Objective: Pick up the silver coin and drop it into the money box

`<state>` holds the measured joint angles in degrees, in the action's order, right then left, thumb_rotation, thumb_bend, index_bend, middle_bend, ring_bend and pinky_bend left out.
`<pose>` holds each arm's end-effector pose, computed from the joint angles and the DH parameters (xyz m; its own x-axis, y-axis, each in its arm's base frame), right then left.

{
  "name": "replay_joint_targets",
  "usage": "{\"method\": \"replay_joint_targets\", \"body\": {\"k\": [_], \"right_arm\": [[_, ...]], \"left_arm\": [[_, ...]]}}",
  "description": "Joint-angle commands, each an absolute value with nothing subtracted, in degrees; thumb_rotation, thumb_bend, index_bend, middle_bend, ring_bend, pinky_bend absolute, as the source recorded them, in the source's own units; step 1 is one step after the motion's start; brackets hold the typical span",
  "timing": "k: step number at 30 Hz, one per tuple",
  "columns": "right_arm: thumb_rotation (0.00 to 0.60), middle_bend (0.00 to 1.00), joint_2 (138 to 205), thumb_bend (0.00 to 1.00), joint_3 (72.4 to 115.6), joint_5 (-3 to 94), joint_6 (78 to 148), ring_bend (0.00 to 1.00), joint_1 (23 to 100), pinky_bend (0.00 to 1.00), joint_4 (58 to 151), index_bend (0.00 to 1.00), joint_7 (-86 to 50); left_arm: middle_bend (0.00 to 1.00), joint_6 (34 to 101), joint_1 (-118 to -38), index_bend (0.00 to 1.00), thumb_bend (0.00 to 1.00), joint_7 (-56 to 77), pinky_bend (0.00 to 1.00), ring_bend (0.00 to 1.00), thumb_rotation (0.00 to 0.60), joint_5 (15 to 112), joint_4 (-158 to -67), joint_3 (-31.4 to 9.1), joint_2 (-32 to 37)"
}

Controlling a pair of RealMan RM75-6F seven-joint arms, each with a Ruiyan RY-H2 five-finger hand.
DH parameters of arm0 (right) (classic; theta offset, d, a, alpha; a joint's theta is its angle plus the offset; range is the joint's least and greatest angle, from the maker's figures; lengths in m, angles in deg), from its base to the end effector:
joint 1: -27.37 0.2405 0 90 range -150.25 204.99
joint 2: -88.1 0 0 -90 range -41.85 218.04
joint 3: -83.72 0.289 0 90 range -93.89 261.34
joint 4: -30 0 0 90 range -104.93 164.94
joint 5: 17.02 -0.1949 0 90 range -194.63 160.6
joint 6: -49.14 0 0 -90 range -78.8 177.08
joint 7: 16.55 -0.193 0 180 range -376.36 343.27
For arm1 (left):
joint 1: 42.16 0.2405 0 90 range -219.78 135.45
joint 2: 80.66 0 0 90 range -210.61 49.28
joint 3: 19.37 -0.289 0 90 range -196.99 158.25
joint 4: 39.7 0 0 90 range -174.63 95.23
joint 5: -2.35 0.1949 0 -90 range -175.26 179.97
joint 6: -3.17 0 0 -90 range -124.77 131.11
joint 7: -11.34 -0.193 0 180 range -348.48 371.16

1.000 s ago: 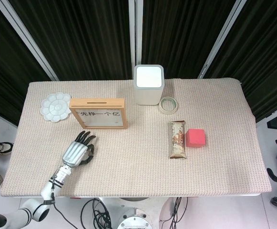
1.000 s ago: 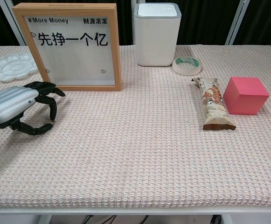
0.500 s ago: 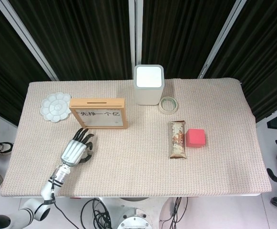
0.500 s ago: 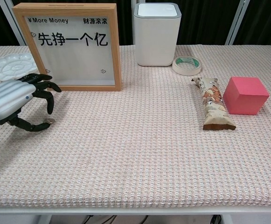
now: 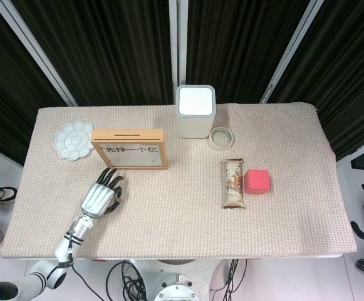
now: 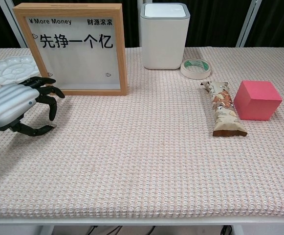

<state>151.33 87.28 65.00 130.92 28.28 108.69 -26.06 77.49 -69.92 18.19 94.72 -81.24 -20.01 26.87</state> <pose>-0.4074 -0.2085 0.2227 0.4610 -0.0475 0.8861 -0.8741 0.1480 0.4627 -0.2643 0.3467 -0.0644 0.4845 0.0626 0.8726 0.7986 -0.4388 -0.4119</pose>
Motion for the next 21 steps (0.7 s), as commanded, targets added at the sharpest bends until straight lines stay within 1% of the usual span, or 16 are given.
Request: {"method": "replay_joint_targets", "body": {"k": [1,21], "right_arm": [[0.600,0.00,151.3,0.21,87.3,65.0,130.8,0.00,28.3,0.00,108.7,0.00,-26.0],[0.600,0.00,151.3,0.21,87.2,64.9,130.3,0.00,28.5,0.00,108.5,0.00,-26.3]], "left_arm": [[0.20,77.4,-70.0,0.57,0.31,18.0,0.00,0.00,0.600,94.7,-81.3,-20.0,26.8],[0.21,75.9,-70.4,0.61,0.37,17.8,0.00,0.00,0.600,93.9,-83.0,-20.0,26.1]]}}
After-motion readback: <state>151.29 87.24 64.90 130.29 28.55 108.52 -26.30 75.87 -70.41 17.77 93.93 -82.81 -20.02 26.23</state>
